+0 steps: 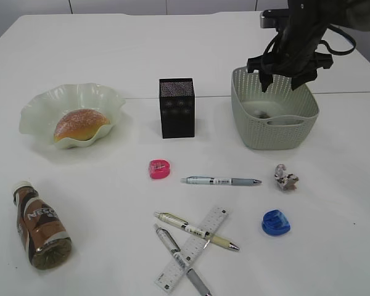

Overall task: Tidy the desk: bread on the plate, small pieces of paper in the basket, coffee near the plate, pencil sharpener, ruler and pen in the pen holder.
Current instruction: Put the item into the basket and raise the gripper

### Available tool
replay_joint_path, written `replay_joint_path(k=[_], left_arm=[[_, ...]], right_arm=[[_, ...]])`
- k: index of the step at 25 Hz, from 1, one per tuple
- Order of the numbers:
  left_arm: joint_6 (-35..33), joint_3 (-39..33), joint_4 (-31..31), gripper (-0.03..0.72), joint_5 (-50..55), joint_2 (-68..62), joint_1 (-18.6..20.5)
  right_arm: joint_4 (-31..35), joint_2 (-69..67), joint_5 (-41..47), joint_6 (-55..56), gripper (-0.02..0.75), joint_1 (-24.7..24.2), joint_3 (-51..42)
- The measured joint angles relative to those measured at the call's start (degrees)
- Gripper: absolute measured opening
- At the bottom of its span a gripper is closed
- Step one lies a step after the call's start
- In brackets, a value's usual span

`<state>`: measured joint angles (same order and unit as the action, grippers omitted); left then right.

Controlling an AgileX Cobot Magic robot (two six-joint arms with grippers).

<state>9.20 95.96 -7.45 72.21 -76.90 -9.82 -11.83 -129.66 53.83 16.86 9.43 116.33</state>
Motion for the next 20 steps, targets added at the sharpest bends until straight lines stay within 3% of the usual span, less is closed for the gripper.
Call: replay_joint_path(k=[10,20], left_arm=[[0.00,0.00,2.07,0.405,0.00,0.00,0.00],[0.68,0.00,3.83,0.403,0.00,0.00,0.00]], right_arm=[[1.55,1.02,2.95,0.09,0.503,0.00,0.00],[1.55,11.18,15.90,-1.70,0.503,0.00,0.12]])
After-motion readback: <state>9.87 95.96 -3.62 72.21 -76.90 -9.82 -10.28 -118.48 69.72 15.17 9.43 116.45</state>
